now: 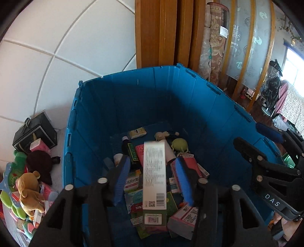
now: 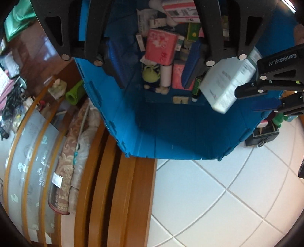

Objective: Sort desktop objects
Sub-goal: 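Open both tools to release the box and tissue pack into the crate, then move both tools back toward the pile on the bed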

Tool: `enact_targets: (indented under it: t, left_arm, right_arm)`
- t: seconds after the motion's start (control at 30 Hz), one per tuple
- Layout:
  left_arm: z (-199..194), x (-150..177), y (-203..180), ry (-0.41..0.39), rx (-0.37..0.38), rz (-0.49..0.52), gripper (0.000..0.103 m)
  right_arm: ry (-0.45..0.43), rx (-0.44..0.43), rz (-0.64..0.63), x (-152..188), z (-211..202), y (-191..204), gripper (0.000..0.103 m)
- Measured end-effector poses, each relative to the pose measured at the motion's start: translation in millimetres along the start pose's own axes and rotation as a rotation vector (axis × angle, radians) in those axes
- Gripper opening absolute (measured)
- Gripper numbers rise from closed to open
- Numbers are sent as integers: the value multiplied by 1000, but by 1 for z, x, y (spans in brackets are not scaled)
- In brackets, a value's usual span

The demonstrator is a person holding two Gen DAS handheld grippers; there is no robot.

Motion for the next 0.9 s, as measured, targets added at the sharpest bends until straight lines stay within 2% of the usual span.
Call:
enact_targets:
  t: [0.03, 0.07, 0.13, 0.17, 0.2, 0.37, 0.7, 0.9]
  left_arm:
    - [-4, 0, -1, -9, -5, -3, 68]
    - [-7, 2, -1, -18, -7, -5, 68]
    - [-12, 6, -1, -26, 0, -2, 69]
    - [-15, 8, -1, -32, 4, 1, 69]
    - [-19, 11, 0, -41, 5, 4, 69]
    - [-39, 24, -1, -96, 7, 24, 69]
    - [-78, 45, 21, -239, -56, -10, 72]
    - [-108, 59, 49, -342, -95, -58, 73]
  right_arm:
    - [4, 4, 6, 5, 1, -3, 80]
    - [10, 9, 12, 10, 3, -6, 89]
    - [13, 14, 27, 18, 2, -9, 94]
    - [3, 11, 33, 19, 0, -11, 101]
    - [-8, 19, 37, 20, -3, -11, 103]
    - [2, 28, 45, 32, 2, -2, 103]
    - [-72, 218, 74, 30, 1, -2, 103]
    - [-128, 255, 119, 31, -9, -8, 103]
Point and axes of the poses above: each gripper's, at about its wrist camera, not at the fingertips, and z roughly the way its jaws point, y to its left, x to its underside, the point moved 7 cm from there along z, roughly the way its jaws point, and after that the axes turned 11 degrees about y, right-handed, at the moved point
